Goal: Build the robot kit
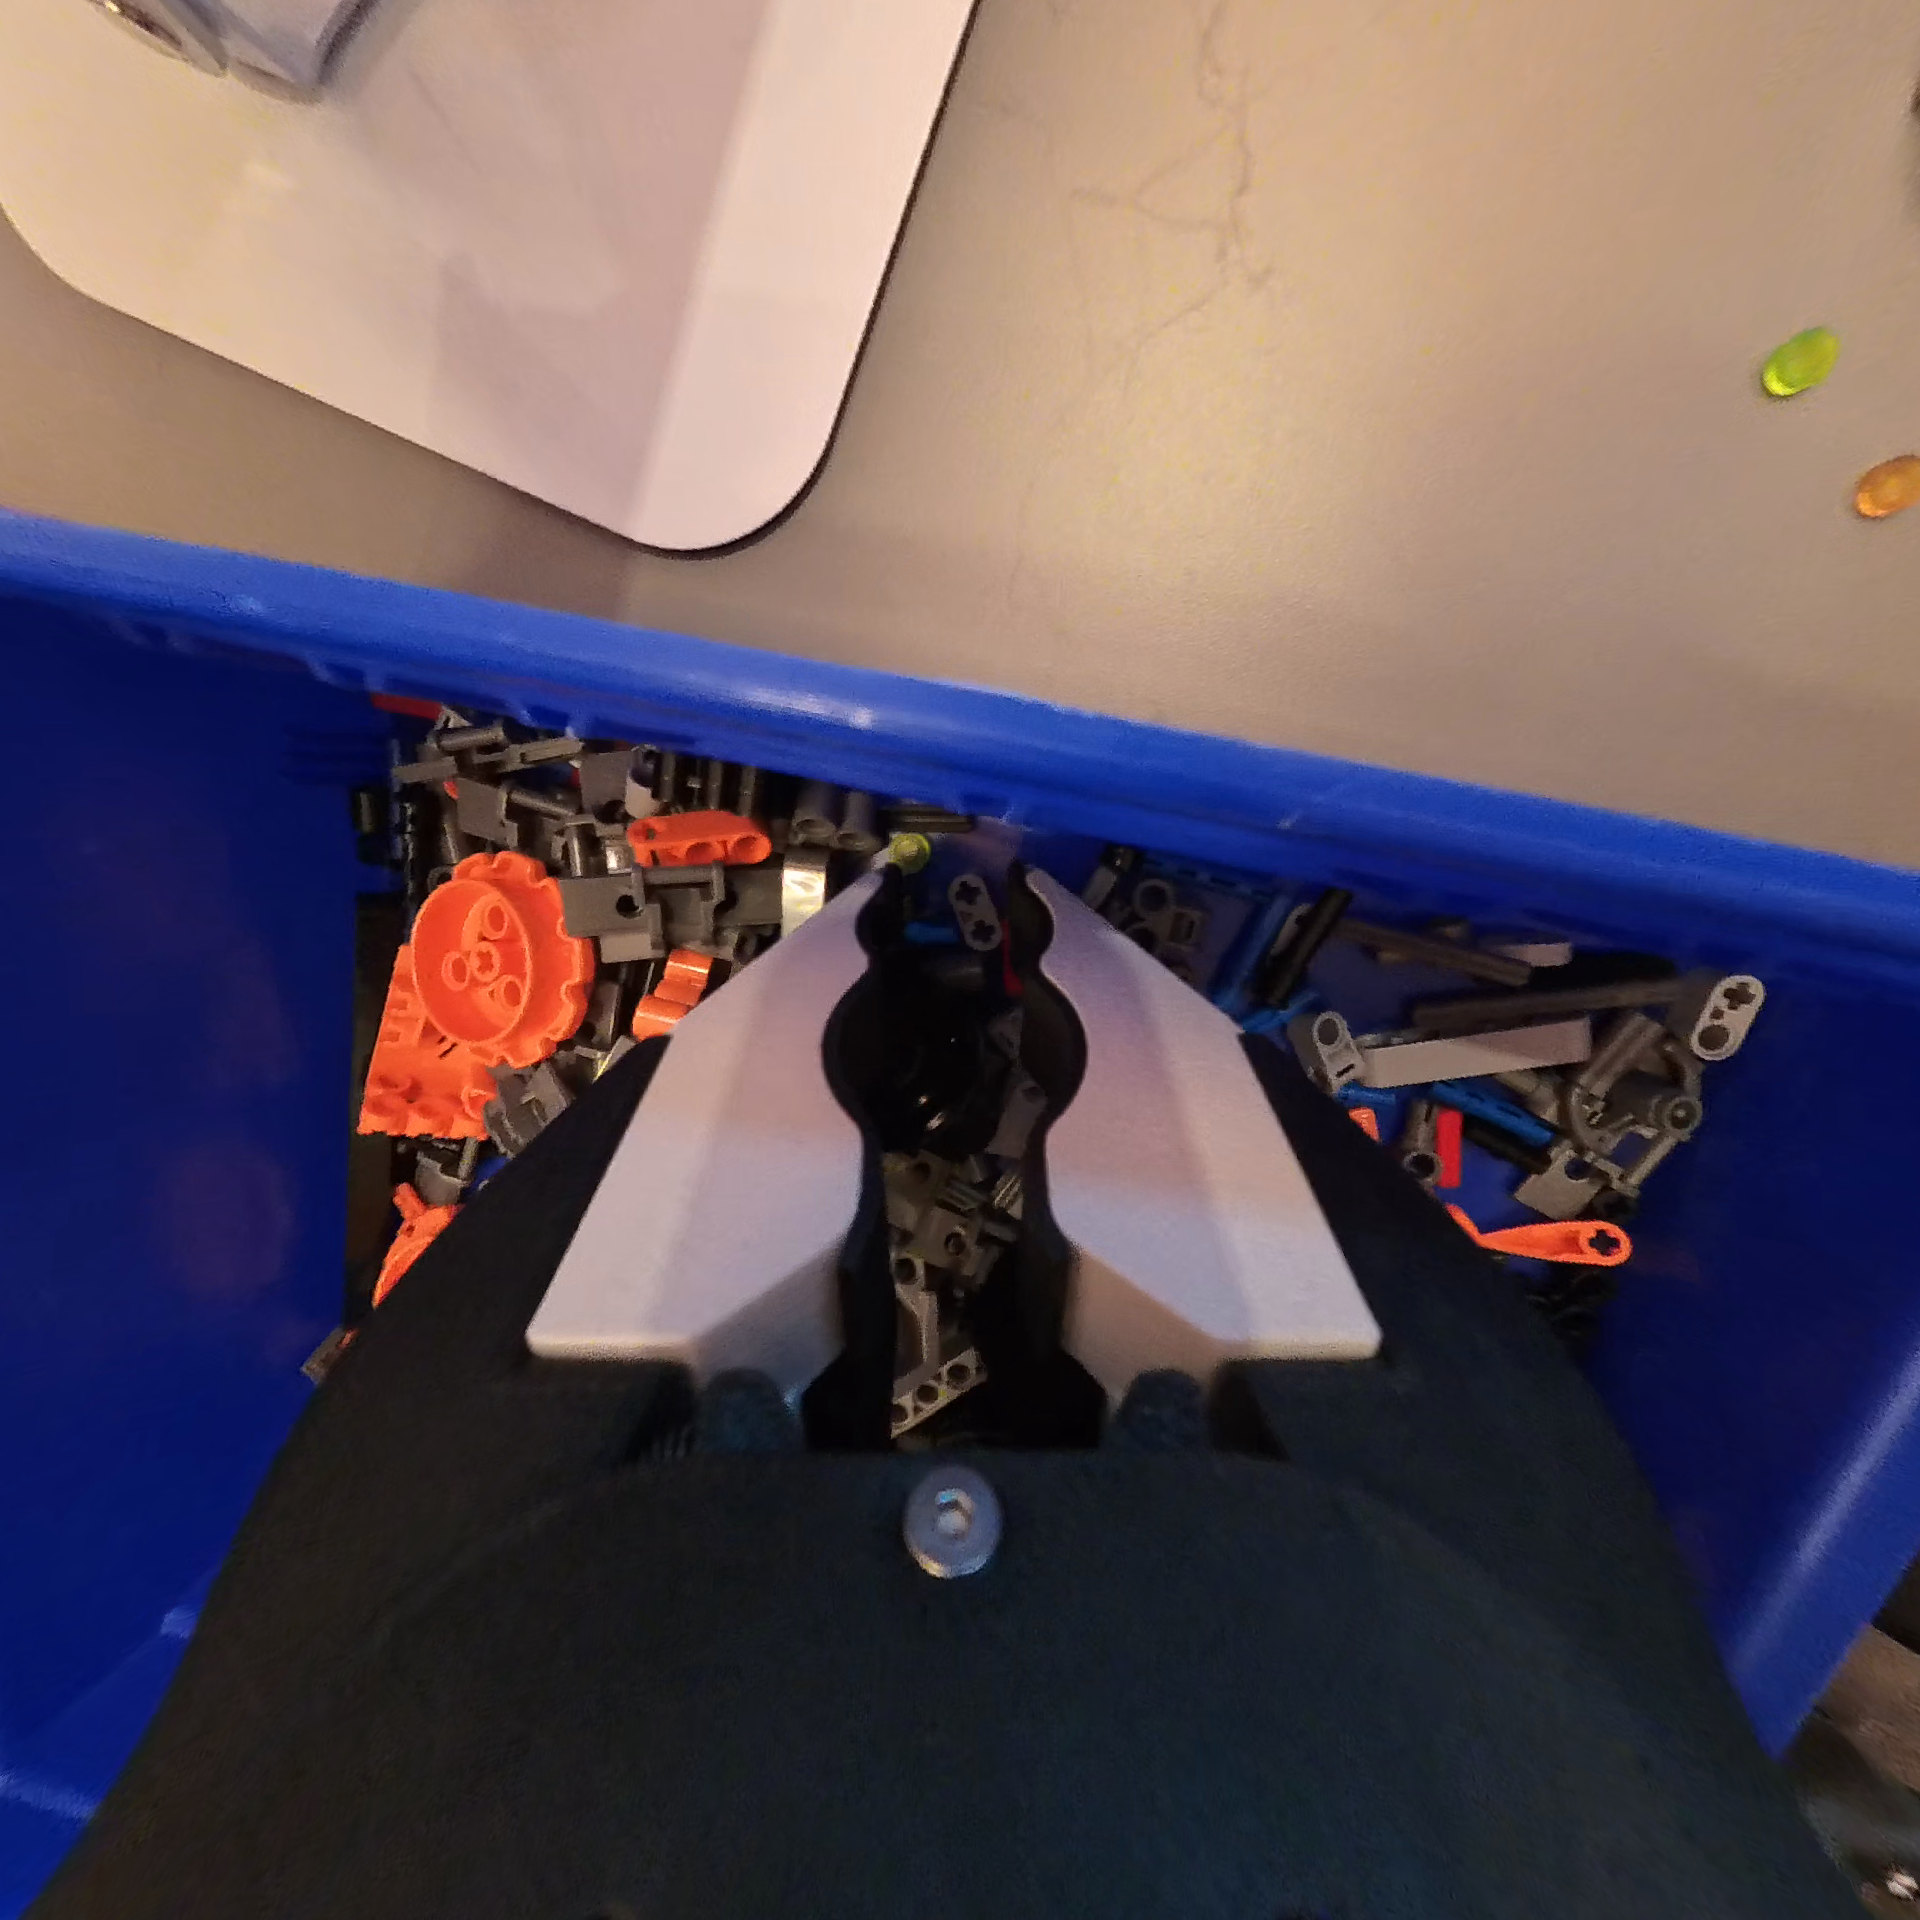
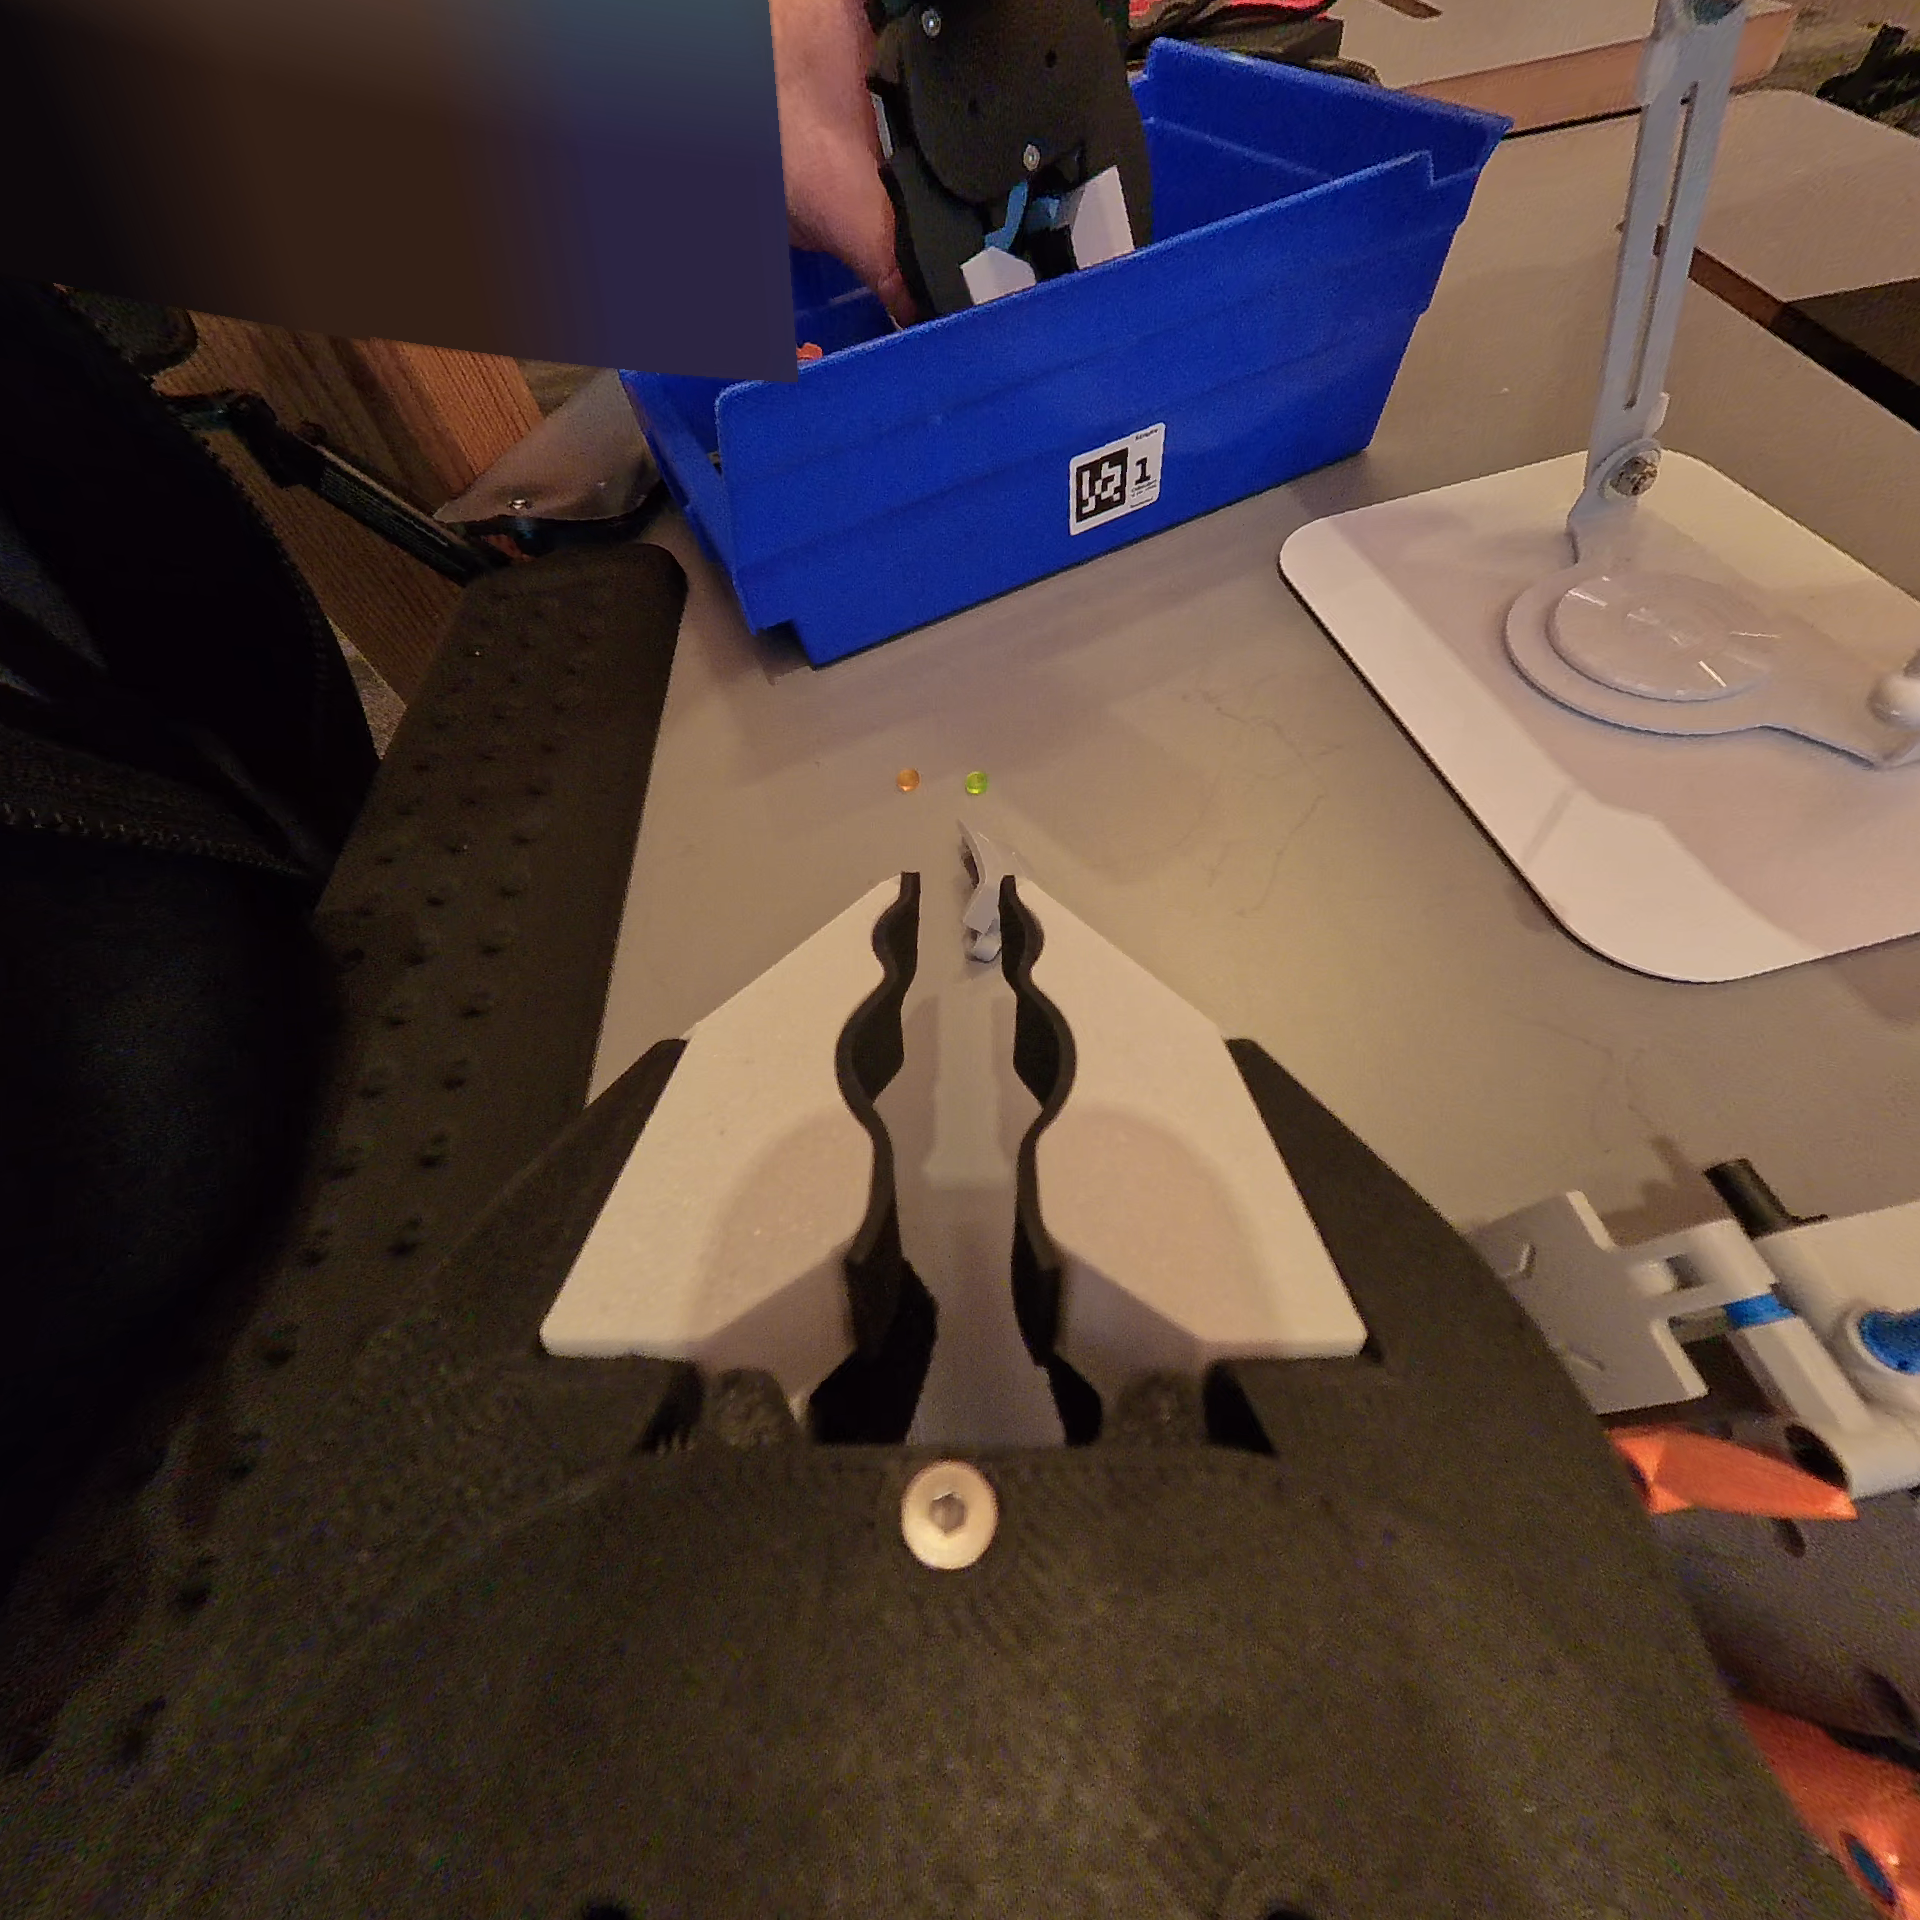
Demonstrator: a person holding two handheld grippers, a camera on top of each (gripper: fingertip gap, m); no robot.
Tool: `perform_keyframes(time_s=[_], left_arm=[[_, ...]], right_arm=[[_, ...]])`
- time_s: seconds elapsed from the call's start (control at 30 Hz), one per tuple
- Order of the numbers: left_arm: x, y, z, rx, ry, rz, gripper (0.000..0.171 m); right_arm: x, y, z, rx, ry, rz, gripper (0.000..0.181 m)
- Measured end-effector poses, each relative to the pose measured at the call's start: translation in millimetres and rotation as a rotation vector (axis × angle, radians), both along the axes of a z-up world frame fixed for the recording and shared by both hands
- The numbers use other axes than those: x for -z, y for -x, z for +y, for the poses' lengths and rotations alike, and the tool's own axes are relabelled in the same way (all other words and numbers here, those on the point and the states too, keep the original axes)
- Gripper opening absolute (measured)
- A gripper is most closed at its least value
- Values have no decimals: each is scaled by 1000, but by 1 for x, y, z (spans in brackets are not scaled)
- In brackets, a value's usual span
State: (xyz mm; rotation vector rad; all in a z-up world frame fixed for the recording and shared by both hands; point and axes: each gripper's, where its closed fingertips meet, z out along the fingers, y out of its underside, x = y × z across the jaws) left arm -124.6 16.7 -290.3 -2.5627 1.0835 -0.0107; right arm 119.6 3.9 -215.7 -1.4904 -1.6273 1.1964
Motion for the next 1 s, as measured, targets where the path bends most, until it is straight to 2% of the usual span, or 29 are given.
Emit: perform_keyframes(time_s=[0.07,0.5,0.67,1.0], left_arm=[[3,-2,-3,0,35,-27,13],[3,-3,5,32,11,-32,17],[3,-3,7,17,23,-55,11],[3,-7,-14,40,108,-99,5]], right_arm=[[1,0,0,-2,1,-4,13],[2,1,0,-2,3,-6,13],[1,0,-1,-4,4,-5,13],[1,0,0,-3,3,-5,13]])
